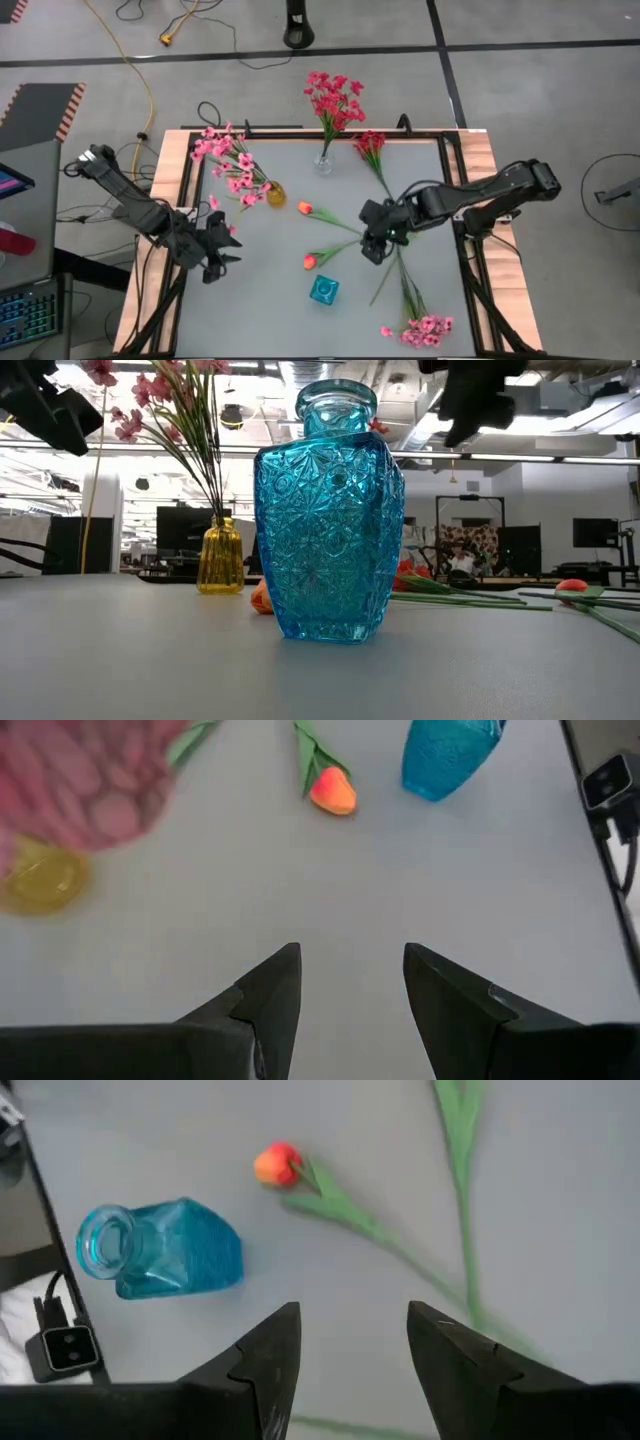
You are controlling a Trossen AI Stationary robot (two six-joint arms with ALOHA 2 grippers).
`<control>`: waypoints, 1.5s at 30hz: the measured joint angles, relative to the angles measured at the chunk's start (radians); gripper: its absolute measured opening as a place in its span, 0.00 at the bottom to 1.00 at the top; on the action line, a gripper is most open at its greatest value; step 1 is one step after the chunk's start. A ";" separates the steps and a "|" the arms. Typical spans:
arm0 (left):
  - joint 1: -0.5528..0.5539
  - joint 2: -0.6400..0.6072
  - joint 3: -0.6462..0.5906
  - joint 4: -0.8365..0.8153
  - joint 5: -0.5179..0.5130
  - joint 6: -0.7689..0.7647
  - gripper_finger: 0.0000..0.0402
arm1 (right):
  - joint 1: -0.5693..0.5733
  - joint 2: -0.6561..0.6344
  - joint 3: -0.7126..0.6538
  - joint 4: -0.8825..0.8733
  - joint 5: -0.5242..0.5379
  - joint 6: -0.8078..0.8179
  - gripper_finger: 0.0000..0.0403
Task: Sort flowers into vase by color
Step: Put the left pink flowers into the yellow vase, then put the pink flowers into the yellow vase
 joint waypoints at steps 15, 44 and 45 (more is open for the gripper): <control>-0.019 0.217 0.000 0.220 -0.029 0.119 0.41 | 0.207 0.203 0.001 -0.311 -0.085 0.502 0.52; -0.019 0.250 0.000 0.262 -0.032 0.120 0.41 | 0.325 0.392 -0.067 -0.267 -0.212 0.564 0.52; -0.019 0.250 0.000 0.262 -0.032 0.120 0.41 | 0.328 0.392 -0.078 -0.242 -0.218 0.564 0.52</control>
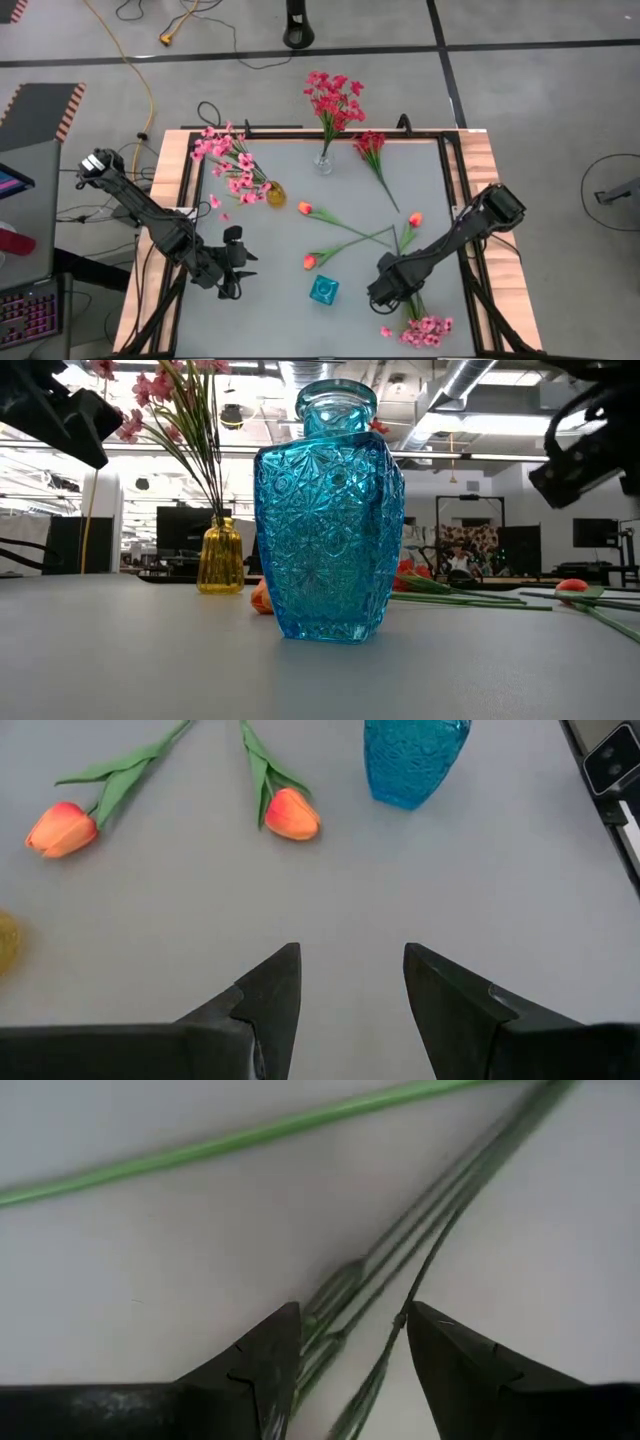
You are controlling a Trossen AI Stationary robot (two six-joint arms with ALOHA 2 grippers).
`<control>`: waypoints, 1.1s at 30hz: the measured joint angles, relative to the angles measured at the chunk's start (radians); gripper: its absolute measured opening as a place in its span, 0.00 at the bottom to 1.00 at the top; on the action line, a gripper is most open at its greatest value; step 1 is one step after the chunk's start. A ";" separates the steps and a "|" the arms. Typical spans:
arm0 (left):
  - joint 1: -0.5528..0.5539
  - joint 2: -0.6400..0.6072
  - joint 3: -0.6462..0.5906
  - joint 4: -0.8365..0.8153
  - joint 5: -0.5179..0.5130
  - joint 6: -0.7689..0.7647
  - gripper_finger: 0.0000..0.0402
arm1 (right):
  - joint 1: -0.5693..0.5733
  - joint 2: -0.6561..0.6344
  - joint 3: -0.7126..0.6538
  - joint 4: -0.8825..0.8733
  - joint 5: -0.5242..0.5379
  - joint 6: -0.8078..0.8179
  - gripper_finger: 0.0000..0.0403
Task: Sort flowers into vase by color
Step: Put the pink flowers into the yellow vase
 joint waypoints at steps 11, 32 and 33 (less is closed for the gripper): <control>0.000 0.000 0.000 0.011 0.000 0.003 0.41 | 0.000 -0.004 -0.070 0.116 -0.019 -0.001 0.48; 0.000 0.000 0.000 0.015 -0.012 0.003 0.41 | -0.022 -0.005 0.005 0.036 -0.012 -0.109 0.05; 0.000 0.000 0.000 0.015 -0.017 0.004 0.41 | -0.030 -0.005 0.020 0.017 -0.012 -0.126 0.07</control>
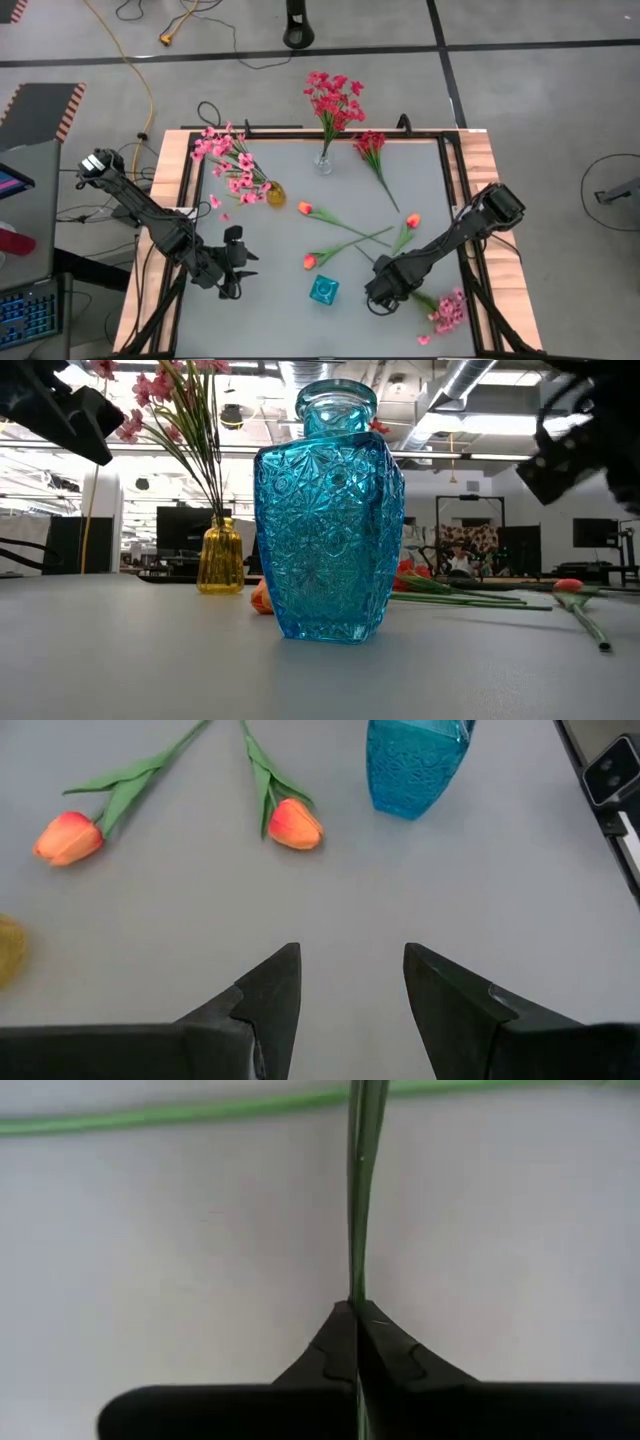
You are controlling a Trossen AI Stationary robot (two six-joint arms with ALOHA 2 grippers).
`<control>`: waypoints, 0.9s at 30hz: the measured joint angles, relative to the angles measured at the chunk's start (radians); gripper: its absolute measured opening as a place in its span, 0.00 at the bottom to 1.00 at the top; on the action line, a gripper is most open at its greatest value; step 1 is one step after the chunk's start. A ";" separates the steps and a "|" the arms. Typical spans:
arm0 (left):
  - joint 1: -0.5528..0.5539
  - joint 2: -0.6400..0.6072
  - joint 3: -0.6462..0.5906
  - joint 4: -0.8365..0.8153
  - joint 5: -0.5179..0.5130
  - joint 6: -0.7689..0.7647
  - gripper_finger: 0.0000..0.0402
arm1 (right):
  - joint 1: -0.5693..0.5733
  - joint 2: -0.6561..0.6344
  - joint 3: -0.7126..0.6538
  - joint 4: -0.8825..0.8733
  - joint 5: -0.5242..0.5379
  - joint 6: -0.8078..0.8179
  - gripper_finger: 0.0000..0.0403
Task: Sort flowers into vase by color
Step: Put the pink flowers into the yellow vase
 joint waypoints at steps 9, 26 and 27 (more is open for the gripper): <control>0.000 0.000 0.000 0.000 -0.006 0.026 0.41 | -0.095 -0.003 0.155 -0.189 0.067 -0.268 0.05; 0.000 0.000 0.000 0.000 -0.034 0.027 0.41 | -0.335 -0.002 0.293 -0.045 0.364 -1.321 0.08; 0.000 0.000 0.000 0.000 -0.034 0.027 0.41 | -0.343 -0.001 0.293 -0.021 0.375 -1.386 0.08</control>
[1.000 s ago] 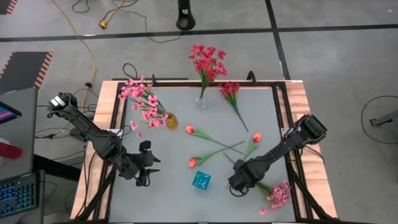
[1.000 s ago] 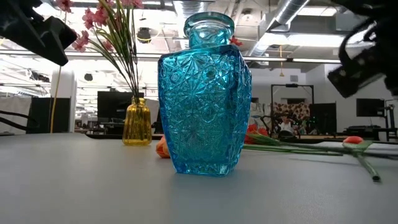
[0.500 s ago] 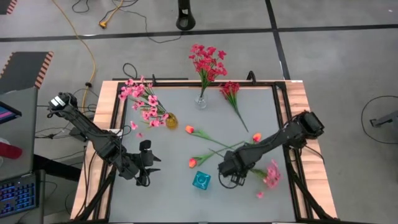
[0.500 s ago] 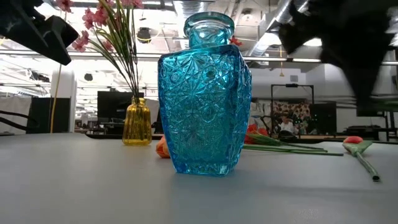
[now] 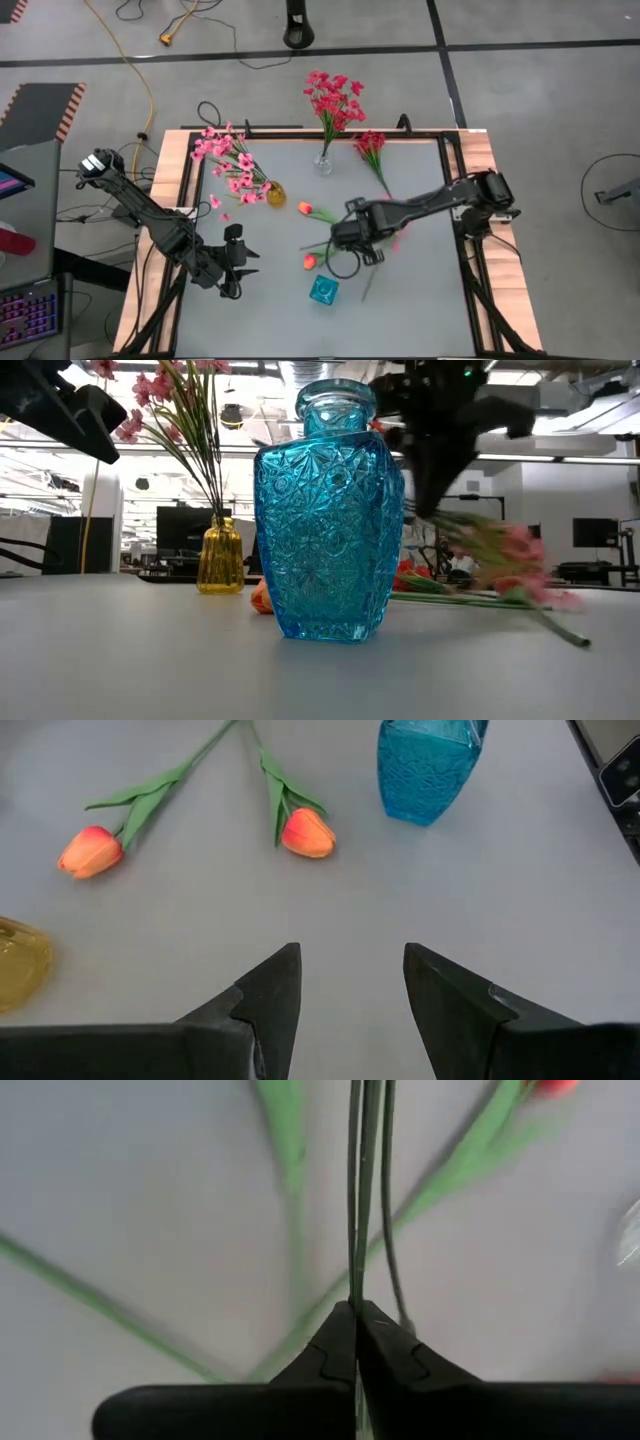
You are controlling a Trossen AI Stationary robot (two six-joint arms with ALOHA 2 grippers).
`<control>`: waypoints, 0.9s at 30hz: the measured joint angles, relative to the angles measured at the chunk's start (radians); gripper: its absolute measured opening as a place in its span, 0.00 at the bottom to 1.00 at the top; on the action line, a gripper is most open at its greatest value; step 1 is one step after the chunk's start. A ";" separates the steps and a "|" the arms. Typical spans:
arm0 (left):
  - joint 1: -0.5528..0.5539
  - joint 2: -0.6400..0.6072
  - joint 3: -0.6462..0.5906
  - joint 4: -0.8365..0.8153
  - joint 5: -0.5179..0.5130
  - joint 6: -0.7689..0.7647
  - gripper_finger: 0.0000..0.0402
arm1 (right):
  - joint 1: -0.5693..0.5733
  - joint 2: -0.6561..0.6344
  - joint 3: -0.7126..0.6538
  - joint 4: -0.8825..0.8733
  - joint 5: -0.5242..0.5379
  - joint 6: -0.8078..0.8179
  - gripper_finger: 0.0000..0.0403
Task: Sort flowers into vase by color
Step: Put the pink flowers into the yellow vase
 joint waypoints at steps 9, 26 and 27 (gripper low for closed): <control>0.000 0.000 0.000 0.000 -0.054 0.000 0.41 | -0.029 0.001 0.000 0.216 0.129 -0.497 0.08; 0.000 0.000 0.000 0.000 -0.106 -0.028 0.41 | -0.034 0.007 -0.008 0.467 0.123 -0.698 0.10; 0.000 0.000 0.000 0.000 -0.112 -0.028 0.41 | -0.034 0.007 -0.008 0.468 0.123 -0.698 0.10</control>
